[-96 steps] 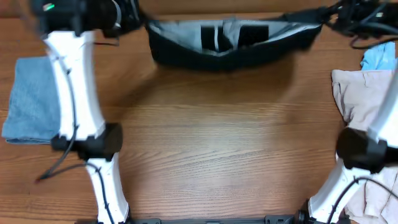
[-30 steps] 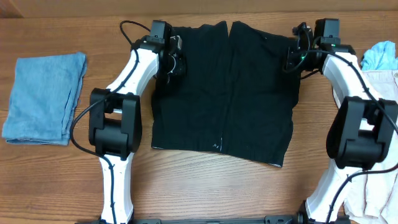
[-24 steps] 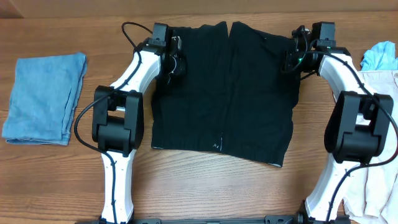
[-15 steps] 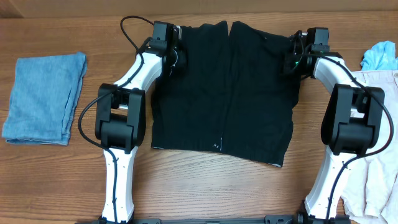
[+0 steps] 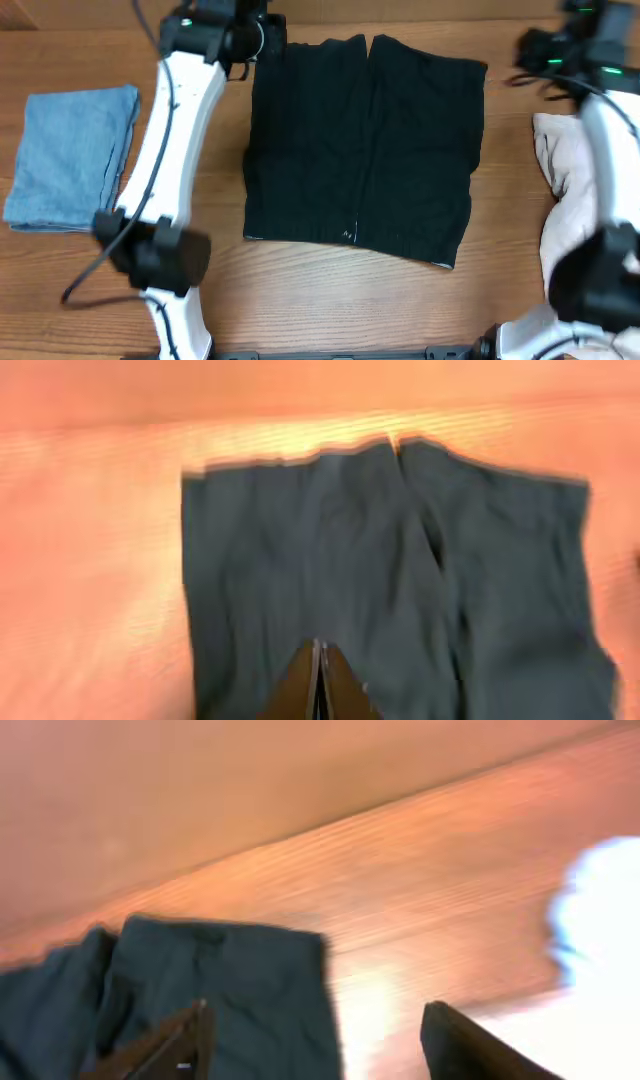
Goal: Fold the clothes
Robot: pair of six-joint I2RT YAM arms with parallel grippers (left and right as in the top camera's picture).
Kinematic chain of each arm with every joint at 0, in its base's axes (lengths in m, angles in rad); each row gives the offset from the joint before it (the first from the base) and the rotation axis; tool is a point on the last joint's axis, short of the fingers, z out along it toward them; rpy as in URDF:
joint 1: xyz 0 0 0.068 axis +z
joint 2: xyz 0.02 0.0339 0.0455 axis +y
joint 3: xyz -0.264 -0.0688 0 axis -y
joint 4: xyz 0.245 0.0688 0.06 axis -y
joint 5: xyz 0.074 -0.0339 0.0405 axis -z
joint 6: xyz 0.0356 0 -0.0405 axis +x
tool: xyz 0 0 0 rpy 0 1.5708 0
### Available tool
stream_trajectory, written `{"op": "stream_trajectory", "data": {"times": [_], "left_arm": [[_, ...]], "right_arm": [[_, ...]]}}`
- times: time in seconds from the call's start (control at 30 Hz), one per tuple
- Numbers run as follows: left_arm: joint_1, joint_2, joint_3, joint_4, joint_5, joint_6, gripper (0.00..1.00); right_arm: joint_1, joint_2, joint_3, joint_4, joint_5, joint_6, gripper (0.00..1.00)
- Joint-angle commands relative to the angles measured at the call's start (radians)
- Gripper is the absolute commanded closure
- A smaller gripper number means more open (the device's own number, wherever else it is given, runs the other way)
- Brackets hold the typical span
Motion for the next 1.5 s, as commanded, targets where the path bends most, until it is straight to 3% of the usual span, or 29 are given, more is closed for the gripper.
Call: {"op": "stream_trajectory", "data": {"times": [0.0,0.03,0.17,0.3,0.53,0.73,1.03,1.13,1.3,1.47], "left_arm": [[-0.058,-0.051,0.006,-0.200,-0.005,-0.047,0.96],[-0.076,-0.050,-0.003,-0.240,0.003,-0.058,0.96],[-0.211,-0.049,-0.108,-0.288,-0.001,-0.092,0.96],[-0.368,-0.049,-0.303,-0.264,-0.100,-0.256,0.96],[-0.396,-0.049,-0.730,-0.134,-0.095,-0.423,0.96],[-0.324,-0.048,-0.975,0.075,-0.048,-0.477,0.96],[-0.014,-0.048,-1.109,0.055,-0.087,-0.425,0.96],[0.100,-0.049,-1.109,0.040,-0.239,-0.426,0.96],[0.280,-0.049,-1.038,0.040,-0.346,-0.386,0.96],[0.335,-0.049,-0.787,-0.008,-0.427,-0.330,0.96]], "right_arm": [[-0.102,-0.063,0.013,-0.100,0.002,0.035,0.06],[-0.122,-0.067,0.013,-0.120,0.002,0.035,0.00],[-0.199,-0.067,0.013,-0.208,0.002,0.035,0.00],[-0.216,-0.067,0.013,-0.237,0.002,0.035,0.00],[-0.216,-0.067,0.013,-0.237,0.002,0.035,0.00],[-0.216,-0.067,0.013,-0.237,0.002,0.035,0.00],[-0.216,-0.067,0.013,-0.237,0.002,0.035,0.00],[-0.216,-0.067,0.013,-0.237,0.002,0.035,0.00],[-0.216,-0.067,0.013,-0.237,0.002,0.035,0.00],[-0.216,-0.067,0.013,-0.237,0.002,0.035,0.00]]}}
